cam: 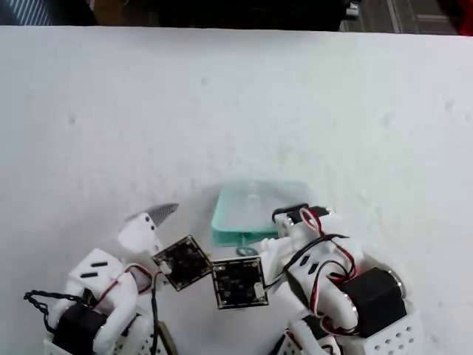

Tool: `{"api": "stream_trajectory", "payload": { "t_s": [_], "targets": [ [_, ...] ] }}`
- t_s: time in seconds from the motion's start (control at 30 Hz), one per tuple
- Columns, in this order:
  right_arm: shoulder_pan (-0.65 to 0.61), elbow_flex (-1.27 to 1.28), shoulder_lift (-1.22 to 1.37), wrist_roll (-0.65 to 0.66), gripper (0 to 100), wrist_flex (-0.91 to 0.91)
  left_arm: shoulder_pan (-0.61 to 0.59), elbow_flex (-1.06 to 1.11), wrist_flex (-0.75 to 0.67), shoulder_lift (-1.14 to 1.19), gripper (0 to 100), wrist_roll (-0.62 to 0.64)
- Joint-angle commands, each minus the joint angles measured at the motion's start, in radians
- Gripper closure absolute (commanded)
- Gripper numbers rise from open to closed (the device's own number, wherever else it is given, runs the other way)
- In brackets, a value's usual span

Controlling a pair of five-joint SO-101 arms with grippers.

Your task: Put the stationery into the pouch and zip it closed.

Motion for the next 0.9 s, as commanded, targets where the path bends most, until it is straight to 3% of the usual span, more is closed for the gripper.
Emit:
{"api": "stream_trajectory", "payload": {
  "t_s": [0.0, 0.17, 0.37, 0.5, 0.87],
  "targets": [
    [-0.005, -0.052, -0.004, 0.011, 98.1, -0.001, 0.015, -0.012, -0.037, -0.004, 62, -0.003],
    [-0.010, -0.051, -0.004, 0.011, 98.1, -0.007, 0.039, -0.012, -0.112, -0.004, 62, 0.063],
    [-0.002, -0.049, -0.004, 0.011, 98.1, -0.015, 0.183, -0.012, -0.129, -0.004, 62, 0.158],
    [-0.010, -0.049, -0.005, 0.011, 98.1, -0.010, 0.185, 0.005, -0.253, -0.002, 62, 0.238],
    [-0.062, -0.052, -0.013, -0.005, 98.1, -0.007, 0.318, 0.075, -0.382, -0.002, 75, 0.242]
  ]
}}
